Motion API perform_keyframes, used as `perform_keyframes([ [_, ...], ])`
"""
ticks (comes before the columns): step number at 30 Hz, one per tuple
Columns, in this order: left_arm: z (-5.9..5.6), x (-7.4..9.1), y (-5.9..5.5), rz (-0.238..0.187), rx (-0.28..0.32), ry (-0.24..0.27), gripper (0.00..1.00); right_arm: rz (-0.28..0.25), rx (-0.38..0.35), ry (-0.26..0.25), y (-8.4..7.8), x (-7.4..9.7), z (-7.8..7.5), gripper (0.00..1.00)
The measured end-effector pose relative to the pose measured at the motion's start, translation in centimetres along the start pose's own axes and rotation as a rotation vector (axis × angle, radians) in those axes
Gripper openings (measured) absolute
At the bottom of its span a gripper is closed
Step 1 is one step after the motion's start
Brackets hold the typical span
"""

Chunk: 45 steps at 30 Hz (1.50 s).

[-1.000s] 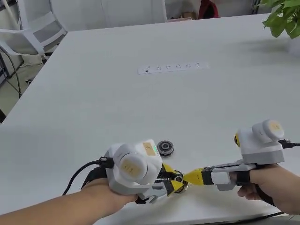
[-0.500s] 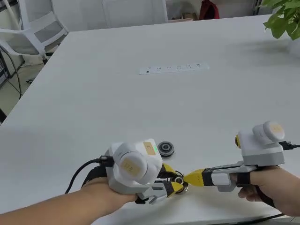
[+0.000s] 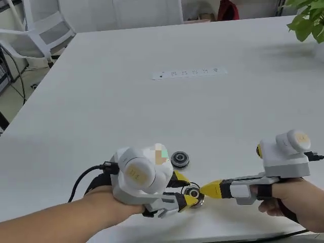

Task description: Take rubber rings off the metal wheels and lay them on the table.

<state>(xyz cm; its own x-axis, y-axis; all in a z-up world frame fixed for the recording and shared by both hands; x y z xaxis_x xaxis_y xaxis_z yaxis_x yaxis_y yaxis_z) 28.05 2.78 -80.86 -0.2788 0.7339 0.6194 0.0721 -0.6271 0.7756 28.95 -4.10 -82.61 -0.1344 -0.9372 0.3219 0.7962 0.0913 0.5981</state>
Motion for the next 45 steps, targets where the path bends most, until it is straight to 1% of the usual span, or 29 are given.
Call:
perform_keyframes([
  [5, -0.3, 0.6, 0.5, -0.014, 0.008, -0.008, 0.26, 0.002, 0.005, 0.003, 0.0, 0.1, -0.1, 0.00],
  [6, -0.4, 0.7, 0.5, -0.022, 0.014, -0.017, 0.27, 0.001, 0.005, 0.004, 0.1, 0.1, -0.1, 0.00],
  [8, -0.4, 0.9, 0.6, -0.030, 0.023, -0.017, 0.29, 0.003, 0.008, 0.002, 0.1, 0.1, -0.1, 0.00],
  [10, -0.4, 1.2, 0.7, -0.035, 0.039, -0.015, 0.30, 0.003, 0.009, 0.004, 0.1, 0.1, -0.2, 0.00],
  [14, -0.6, 1.8, 0.8, -0.037, 0.043, -0.017, 0.33, 0.002, 0.011, 0.005, 0.1, 0.2, -0.2, 0.00],
  [19, -0.6, 2.5, 0.7, -0.040, 0.055, -0.014, 0.37, 0.002, 0.017, 0.007, 0.2, 0.2, 0.0, 0.00],
  [23, -0.4, 3.2, 0.7, -0.048, 0.067, -0.003, 0.40, 0.001, 0.019, 0.009, 0.3, 0.3, 0.0, 0.00],
  [26, -0.3, 3.6, 0.8, -0.055, 0.088, -0.001, 0.45, 0.003, 0.024, 0.010, 0.4, 0.3, 0.1, 0.00],
  [33, 0.0, 4.9, 0.7, -0.065, 0.094, 0.019, 0.47, 0.009, 0.034, 0.018, 0.6, 0.4, 0.3, 0.00],
  [38, 0.0, 5.6, 0.5, -0.064, 0.096, 0.022, 0.49, 0.012, 0.038, 0.021, 0.7, 0.4, 0.6, 0.00],
  [42, 0.2, 6.3, 0.3, -0.076, 0.118, 0.032, 0.52, 0.017, 0.042, 0.024, 0.9, 0.4, 0.8, 0.00],
  [44, 0.3, 6.6, 0.1, -0.074, 0.125, 0.036, 0.54, 0.019, 0.045, 0.028, 0.9, 0.4, 1.2, 0.00],
  [45, 0.3, 6.8, 0.0, -0.071, 0.125, 0.038, 0.54, 0.019, 0.046, 0.029, 0.9, 0.4, 1.2, 0.00],
])
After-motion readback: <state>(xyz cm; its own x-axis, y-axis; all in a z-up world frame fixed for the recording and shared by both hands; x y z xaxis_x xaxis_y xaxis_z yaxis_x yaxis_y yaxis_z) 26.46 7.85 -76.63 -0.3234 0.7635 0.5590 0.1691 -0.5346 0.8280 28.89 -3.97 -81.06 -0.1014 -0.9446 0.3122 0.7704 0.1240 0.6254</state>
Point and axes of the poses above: the centre of the closed fingertips' face, and the gripper's own axes: x roughly backward along the fingers, z roughly to its left, y roughly out of its top, the point moved 4 cm from there along x, roughly backward along the fingers, and after that the axes turned 4 degrees about -x, right-handed, at the moved point
